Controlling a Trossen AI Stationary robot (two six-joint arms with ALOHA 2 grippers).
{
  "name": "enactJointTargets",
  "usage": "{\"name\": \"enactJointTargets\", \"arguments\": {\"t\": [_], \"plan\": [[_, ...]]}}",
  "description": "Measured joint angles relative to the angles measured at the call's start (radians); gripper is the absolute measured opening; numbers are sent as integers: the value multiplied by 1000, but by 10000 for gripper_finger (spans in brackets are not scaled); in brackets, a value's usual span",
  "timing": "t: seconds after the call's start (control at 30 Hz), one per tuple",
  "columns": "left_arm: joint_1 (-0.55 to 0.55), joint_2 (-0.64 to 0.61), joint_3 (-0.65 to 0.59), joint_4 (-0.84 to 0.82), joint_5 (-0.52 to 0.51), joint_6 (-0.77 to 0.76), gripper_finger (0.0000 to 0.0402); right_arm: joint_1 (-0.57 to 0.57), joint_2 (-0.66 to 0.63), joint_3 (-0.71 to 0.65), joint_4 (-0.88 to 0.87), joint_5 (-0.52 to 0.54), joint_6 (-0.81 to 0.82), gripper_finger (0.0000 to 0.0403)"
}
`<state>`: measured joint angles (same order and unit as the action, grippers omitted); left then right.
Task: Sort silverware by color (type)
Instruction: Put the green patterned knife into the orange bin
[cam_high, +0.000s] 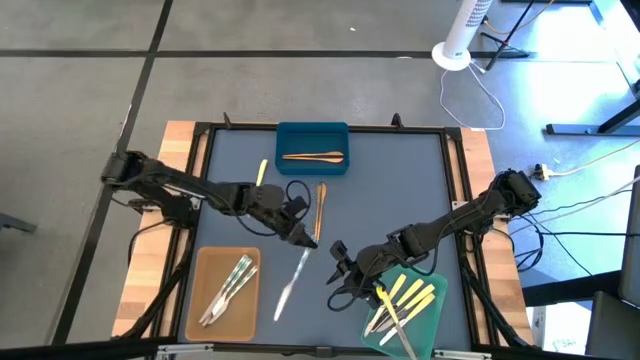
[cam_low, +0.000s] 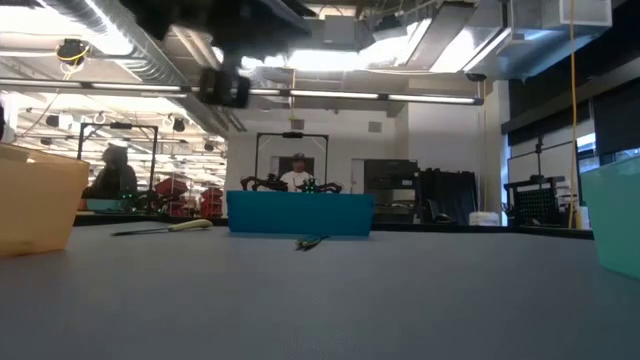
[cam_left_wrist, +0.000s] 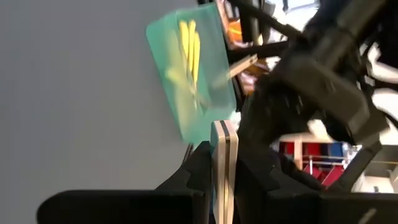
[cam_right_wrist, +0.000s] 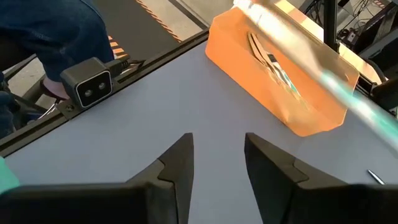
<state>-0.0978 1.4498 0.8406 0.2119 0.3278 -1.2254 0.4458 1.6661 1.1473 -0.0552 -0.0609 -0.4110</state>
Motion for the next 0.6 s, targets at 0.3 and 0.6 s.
{"name": "enactJointTargets", "arguments": {"t": [0.3, 0.6], "plan": [[-113, -163, 0, -244, -68, -67, 40, -1, 0, 0, 1, 0, 0, 133], [-247, -218, 0, -594, -94, -162, 42, -1, 0, 0, 2, 0, -2, 133]]}}
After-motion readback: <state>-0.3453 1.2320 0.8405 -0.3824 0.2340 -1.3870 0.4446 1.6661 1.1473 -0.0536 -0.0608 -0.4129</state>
